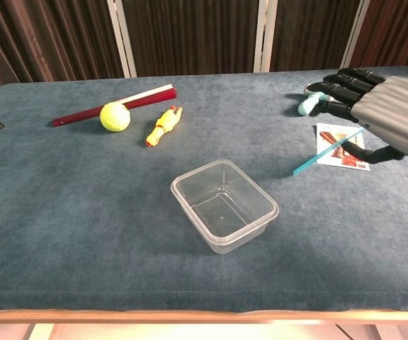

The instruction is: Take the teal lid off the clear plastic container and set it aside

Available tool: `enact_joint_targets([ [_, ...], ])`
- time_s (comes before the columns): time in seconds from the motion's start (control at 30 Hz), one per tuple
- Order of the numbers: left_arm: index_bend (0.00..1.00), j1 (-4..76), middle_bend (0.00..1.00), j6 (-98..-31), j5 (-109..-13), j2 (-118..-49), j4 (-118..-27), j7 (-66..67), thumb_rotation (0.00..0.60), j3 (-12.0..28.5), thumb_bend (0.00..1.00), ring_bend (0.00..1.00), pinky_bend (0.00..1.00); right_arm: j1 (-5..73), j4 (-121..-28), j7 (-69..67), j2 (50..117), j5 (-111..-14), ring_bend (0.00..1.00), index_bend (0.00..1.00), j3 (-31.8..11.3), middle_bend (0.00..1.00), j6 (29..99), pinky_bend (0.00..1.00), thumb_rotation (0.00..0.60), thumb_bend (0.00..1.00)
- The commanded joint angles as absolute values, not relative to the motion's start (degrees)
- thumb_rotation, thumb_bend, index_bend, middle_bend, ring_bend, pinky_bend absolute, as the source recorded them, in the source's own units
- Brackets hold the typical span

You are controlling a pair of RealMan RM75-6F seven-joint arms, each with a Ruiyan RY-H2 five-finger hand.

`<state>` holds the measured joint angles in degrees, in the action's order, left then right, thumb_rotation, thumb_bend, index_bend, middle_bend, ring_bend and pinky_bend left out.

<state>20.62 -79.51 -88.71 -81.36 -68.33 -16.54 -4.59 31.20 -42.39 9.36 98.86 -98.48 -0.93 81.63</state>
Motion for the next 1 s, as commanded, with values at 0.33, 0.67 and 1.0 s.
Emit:
enact_joint_targets([
  [0.33, 0.00, 15.66, 0.00, -83.23, -89.68, -81.25, -66.08, -13.97, 0.600, -5.25, 0.35, 0.00, 0.00, 25.96, -71.51, 14.58, 78.80, -92.87, 0.00, 0.00, 6.34, 0.00, 68.54, 0.00, 0.600, 0.18],
  [0.67, 0.00, 11.68, 0.00, -80.15, -83.78, -69.67, -88.01, 5.45, 0.600, -6.86, 0.34, 0.00, 0.00, 16.99, -91.24, 17.80, 62.84, -86.80, 0.00, 0.00, 7.83, 0.00, 75.80, 0.00, 0.600, 0.11],
  [1.0, 0.00, 6.69, 0.00, -88.80, -87.40, -68.62, -92.47, 10.03, 0.600, -6.21, 0.35, 0.00, 0.00, 0.50, -89.90, 11.26, 65.31, -83.79, 0.00, 0.00, 4.56, 0.00, 99.41, 0.00, 0.600, 0.11],
])
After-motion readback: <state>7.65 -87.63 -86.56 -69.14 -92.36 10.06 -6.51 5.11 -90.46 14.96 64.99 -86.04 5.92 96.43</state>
